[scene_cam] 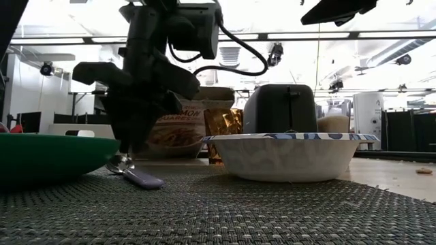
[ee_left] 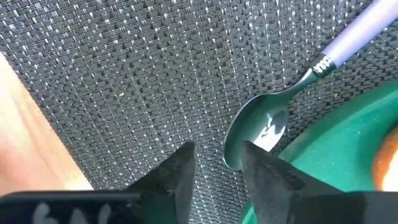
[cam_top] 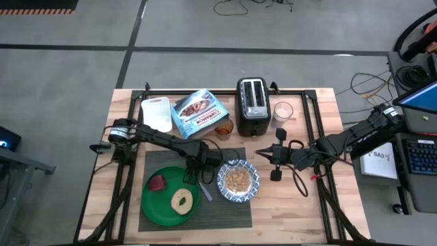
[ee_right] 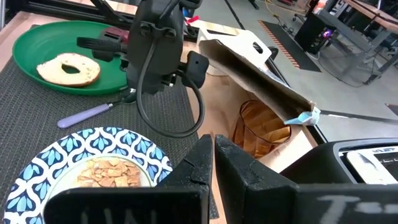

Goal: Arrange a breakfast setting

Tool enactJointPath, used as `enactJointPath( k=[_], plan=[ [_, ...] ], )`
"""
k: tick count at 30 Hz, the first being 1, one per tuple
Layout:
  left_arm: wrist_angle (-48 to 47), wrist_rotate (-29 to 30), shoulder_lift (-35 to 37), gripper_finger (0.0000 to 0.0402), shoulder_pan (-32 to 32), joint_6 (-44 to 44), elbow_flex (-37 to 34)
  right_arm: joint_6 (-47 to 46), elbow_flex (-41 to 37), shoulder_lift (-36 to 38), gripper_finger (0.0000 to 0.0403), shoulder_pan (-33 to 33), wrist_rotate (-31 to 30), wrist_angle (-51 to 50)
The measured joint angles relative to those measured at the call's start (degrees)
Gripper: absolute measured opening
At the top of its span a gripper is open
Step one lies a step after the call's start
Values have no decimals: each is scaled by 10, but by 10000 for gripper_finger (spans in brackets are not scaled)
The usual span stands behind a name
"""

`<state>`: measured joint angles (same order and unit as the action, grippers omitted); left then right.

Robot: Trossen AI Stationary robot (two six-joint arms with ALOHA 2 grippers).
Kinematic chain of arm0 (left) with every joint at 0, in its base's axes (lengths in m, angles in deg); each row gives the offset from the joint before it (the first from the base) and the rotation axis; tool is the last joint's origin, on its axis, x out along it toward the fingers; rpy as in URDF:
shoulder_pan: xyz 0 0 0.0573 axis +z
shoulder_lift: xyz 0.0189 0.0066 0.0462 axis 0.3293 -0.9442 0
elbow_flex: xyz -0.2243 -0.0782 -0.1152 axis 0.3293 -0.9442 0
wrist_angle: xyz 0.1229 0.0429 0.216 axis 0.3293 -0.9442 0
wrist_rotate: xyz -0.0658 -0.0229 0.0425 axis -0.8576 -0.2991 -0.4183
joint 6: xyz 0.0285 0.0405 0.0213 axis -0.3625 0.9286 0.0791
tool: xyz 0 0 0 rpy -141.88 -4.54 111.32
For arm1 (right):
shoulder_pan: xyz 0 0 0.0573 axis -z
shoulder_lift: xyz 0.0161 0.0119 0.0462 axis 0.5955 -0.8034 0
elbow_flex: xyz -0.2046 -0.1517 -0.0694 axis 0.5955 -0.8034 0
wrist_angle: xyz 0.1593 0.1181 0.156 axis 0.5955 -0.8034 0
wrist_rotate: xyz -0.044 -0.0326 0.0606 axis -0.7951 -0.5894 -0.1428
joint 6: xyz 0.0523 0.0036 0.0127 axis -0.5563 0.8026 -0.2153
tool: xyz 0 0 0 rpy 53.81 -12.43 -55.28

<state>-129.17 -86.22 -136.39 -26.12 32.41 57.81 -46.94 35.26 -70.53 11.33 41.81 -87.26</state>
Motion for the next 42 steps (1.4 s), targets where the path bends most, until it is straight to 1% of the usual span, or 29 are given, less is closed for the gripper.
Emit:
enactJointPath(
  k=[5, 11, 18, 21, 26, 27, 34, 38, 42],
  plan=[
    [1, 1, 0, 136, 1, 11, -16, 0, 0, 0, 9, 0, 0, 0],
    [7, 1, 0, 134, 1, 15, -26, 0, 0, 0, 9, 0, 0, 0],
    [15, -7, 0, 97, 1, 30, -26, 0, 0, 0, 9, 0, 0, 0],
    [18, -14, 0, 72, 1, 38, -26, 0, 0, 0, 9, 0, 0, 0],
    [28, -13, 0, 13, 1, 45, -26, 4, 0, 0, 9, 0, 0, 0],
    [29, -13, 0, 7, 1, 45, -26, 4, 0, 0, 9, 0, 0, 0],
    [49, 3, 0, 1, 1, 45, -21, 4, 0, 0, 9, 0, 0, 0],
    [87, 13, 0, 0, 1, 46, -7, 4, 0, 0, 9, 0, 0, 0],
    [87, 18, 0, 0, -3, 90, 12, 4, 0, 0, 9, 0, 0, 0]
  ],
)
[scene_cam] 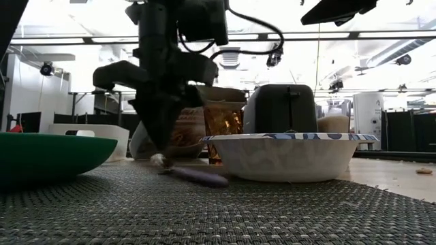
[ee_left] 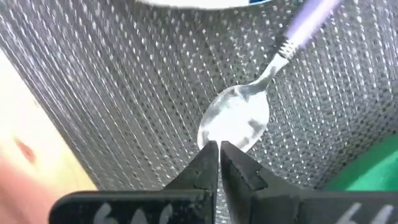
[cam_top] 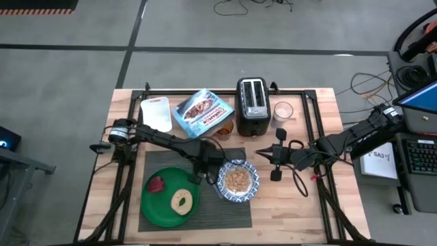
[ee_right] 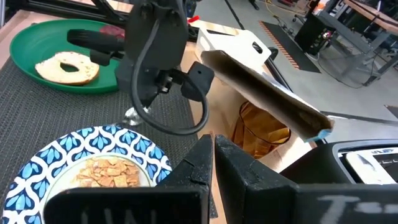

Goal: Arrange a breakfast setting

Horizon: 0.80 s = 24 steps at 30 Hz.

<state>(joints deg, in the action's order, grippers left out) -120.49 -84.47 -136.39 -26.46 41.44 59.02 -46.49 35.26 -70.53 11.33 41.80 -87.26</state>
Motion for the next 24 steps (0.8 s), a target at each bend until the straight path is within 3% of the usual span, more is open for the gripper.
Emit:
enactJointPath(
  k=[8, 19, 24],
  plan=[
    [4, 13, 0, 0, -13, 85, 33, 0, 0, 0, 9, 0, 0, 0],
    [-8, 16, 0, 0, -35, -28, 54, 1, 0, 0, 9, 0, 0, 0],
    [-23, 85, 0, 0, -75, -43, 36, 2, 0, 0, 9, 0, 0, 0]
  ],
)
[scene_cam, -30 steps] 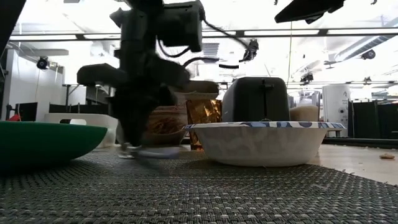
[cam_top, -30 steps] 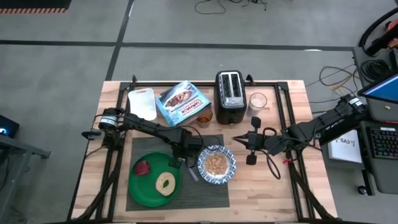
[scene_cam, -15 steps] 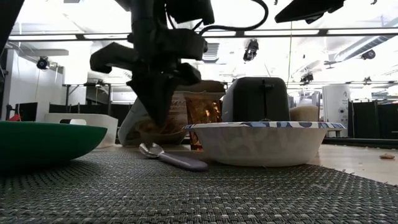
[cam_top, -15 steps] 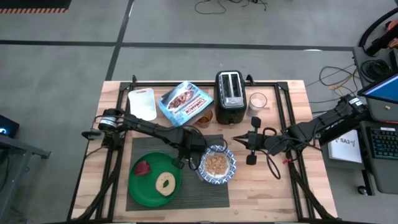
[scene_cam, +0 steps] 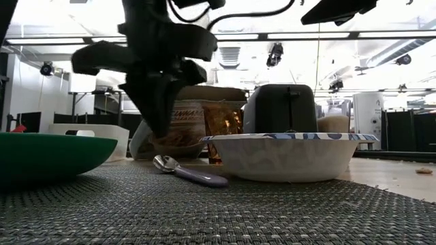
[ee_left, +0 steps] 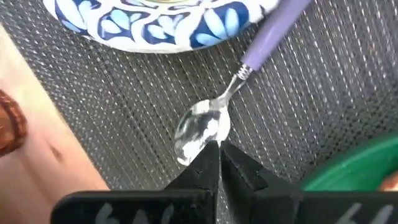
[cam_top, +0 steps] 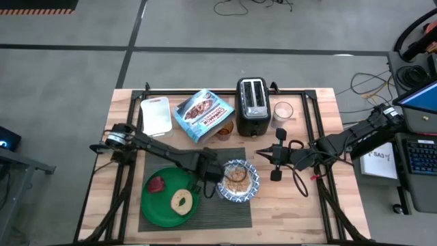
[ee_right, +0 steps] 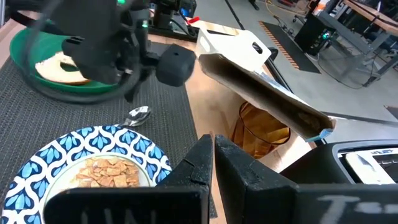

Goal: Arrange a breakfast setting

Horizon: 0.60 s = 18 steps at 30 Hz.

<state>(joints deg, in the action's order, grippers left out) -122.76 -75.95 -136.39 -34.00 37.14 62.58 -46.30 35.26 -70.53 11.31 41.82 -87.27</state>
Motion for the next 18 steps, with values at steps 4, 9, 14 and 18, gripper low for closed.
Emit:
enactJointPath(
  k=[4, 9, 14, 18],
  plan=[
    [-9, 9, 0, 0, -8, -6, -15, -1, 0, 0, 9, 0, 0, 0],
    [1, 9, 0, 0, -1, -8, -51, -2, 0, 0, 9, 0, 0, 0],
    [21, 9, 0, 0, 7, -8, -72, -2, 0, 0, 9, 0, 0, 1],
    [47, 9, 0, 0, 11, -8, -76, -1, 0, 0, 9, 0, 0, 1]
  ],
)
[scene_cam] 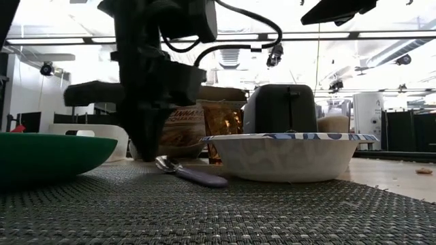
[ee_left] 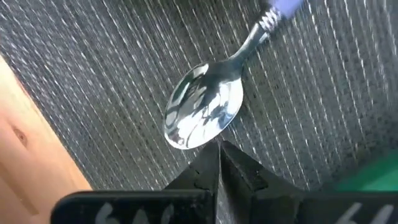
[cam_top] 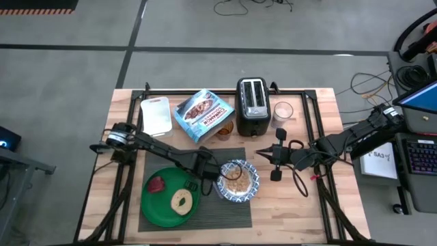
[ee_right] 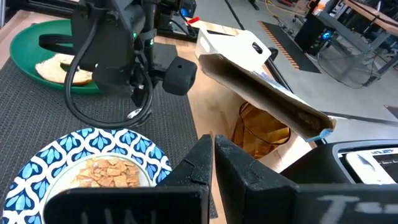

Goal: Arrange a breakfast setting

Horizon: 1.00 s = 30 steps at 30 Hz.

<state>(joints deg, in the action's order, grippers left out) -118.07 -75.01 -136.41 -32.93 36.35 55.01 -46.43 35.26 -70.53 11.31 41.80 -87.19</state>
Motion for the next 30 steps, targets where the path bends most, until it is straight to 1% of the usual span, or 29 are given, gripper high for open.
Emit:
enactJointPath(
  k=[2, 7, 8, 15, 18, 20, 22, 25, 28, 30],
  plan=[
    [22, 12, 0, 0, 4, 0, 0, 0, 0, 0, 9, 0, 0, 0],
    [54, 85, 0, 0, 20, 0, 0, 0, 0, 0, 9, 0, 0, 0],
    [59, 91, 0, 0, 23, 0, 0, 0, 0, 0, 9, 0, 0, 0],
    [54, 91, 6, 0, 26, -23, 0, 10, -2, 0, 9, 0, 0, 1],
    [43, 91, 22, 0, 21, -48, 0, 28, -19, 1, 9, 0, 0, 9],
    [43, 91, 38, 0, 15, -53, -2, 44, -36, 7, 9, 1, 0, 36],
    [44, 90, 60, 0, 6, -46, -5, 68, -50, 18, 9, 2, 2, 76],
    [69, 90, 108, 0, -5, -28, -22, 94, -72, 43, 9, 4, 46, 123],
    [119, 89, 187, 0, -8, -24, -80, 103, -94, 77, 9, 13, 94, 151],
    [171, 90, 254, 0, -7, -27, -134, 103, -112, 101, 9, 24, 100, 167]
  ],
)
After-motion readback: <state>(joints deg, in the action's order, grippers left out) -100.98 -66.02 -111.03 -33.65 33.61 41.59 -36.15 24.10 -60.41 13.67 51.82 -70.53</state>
